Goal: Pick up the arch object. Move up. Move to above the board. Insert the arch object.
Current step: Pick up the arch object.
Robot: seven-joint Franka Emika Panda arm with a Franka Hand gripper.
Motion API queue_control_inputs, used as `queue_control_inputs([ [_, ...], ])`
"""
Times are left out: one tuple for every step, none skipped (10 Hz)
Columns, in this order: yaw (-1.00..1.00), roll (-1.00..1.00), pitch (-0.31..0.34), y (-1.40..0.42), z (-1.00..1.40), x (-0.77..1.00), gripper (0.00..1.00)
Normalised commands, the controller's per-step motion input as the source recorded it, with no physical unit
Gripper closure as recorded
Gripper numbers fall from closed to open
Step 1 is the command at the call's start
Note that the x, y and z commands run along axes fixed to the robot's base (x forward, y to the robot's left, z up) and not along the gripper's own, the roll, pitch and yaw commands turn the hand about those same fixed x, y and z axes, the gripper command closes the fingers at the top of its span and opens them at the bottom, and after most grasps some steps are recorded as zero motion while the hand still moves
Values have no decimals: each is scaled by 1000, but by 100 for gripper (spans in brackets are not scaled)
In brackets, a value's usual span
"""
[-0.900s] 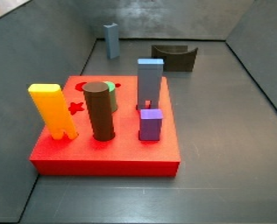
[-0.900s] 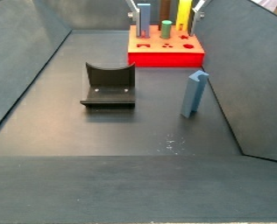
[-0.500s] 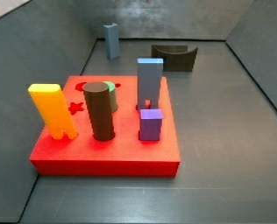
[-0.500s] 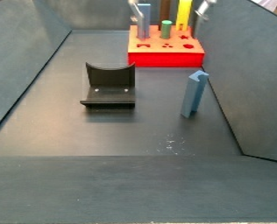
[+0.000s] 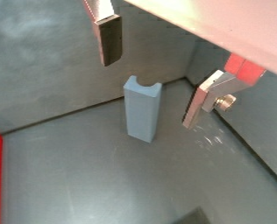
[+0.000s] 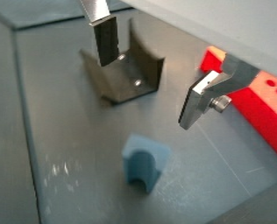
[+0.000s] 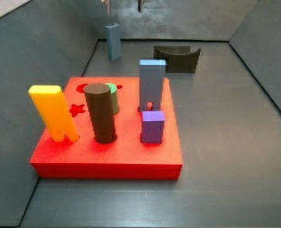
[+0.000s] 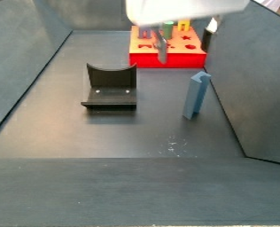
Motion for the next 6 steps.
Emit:
queue_control_inputs([
  [626, 99, 0, 206, -451, -446, 0],
  [540, 144, 0, 220, -366, -486, 0],
  [557, 176, 1, 163, -274, -417, 0],
  [654, 216, 34, 51, -231, -311, 0],
  [640, 240, 69, 17, -214, -209, 0],
  [551, 246, 74, 0, -209, 0, 0],
])
